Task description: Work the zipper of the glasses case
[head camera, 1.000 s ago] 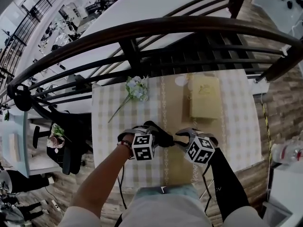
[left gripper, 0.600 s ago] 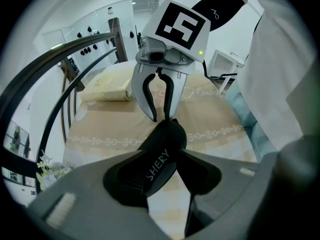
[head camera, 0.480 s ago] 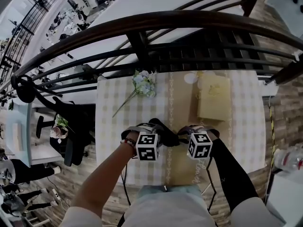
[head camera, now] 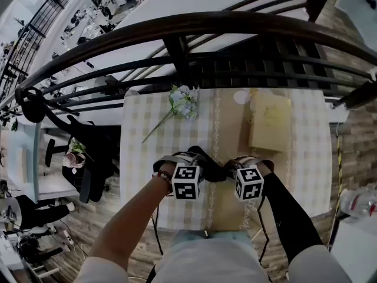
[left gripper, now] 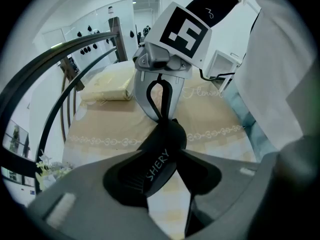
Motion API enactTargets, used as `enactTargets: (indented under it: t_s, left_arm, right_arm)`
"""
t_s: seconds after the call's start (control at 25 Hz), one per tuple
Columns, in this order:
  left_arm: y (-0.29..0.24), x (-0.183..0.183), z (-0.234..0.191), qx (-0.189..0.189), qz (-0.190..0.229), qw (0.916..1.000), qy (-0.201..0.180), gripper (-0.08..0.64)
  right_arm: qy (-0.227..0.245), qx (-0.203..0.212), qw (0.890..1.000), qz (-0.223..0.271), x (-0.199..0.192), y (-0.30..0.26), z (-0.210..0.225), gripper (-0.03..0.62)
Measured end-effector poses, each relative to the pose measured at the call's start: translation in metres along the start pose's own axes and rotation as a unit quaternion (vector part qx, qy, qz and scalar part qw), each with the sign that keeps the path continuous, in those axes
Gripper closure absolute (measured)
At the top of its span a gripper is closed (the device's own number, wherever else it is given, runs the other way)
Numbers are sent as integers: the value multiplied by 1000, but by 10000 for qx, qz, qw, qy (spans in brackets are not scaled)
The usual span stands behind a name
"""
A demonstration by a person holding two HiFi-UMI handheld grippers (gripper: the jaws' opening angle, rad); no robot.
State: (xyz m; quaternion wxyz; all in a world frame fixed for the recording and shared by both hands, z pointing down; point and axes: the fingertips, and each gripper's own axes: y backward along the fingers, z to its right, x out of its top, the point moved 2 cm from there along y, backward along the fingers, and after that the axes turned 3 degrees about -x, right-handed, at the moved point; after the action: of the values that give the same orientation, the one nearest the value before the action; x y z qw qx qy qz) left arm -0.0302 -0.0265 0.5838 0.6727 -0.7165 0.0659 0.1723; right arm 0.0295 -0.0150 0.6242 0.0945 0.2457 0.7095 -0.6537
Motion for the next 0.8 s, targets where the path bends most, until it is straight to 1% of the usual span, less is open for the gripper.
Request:
enactTargets:
  t_s: [0.16, 0.2, 0.36, 0.48, 0.68, 0.8]
  left_arm:
    - [-1, -1, 0, -2, 30, 10000, 7, 368]
    - [-1, -1, -1, -5, 39, 10000, 9, 368]
    - [0, 0, -1, -32, 37, 10000, 15, 368]
    - [-1, 0, -1, -42, 36, 10000, 18, 368]
    - [0, 2, 0, -35, 55, 10000, 25, 368]
    - [-1, 0, -1, -34, 48, 10000, 28, 368]
  right_arm:
    - [13, -53, 10000, 8, -2, 3, -2, 545]
    - [-4, -65, 10000, 3, -3, 4, -3, 566]
    - [-180, -130, 9997, 38, -1, 6, -7, 565]
    - [-243, -46, 9997, 61, 1, 5, -16, 565]
    - [-504, -77, 9987, 99, 3, 7, -21, 565]
    - [-577, -30, 9983, 67, 6, 6, -23, 565]
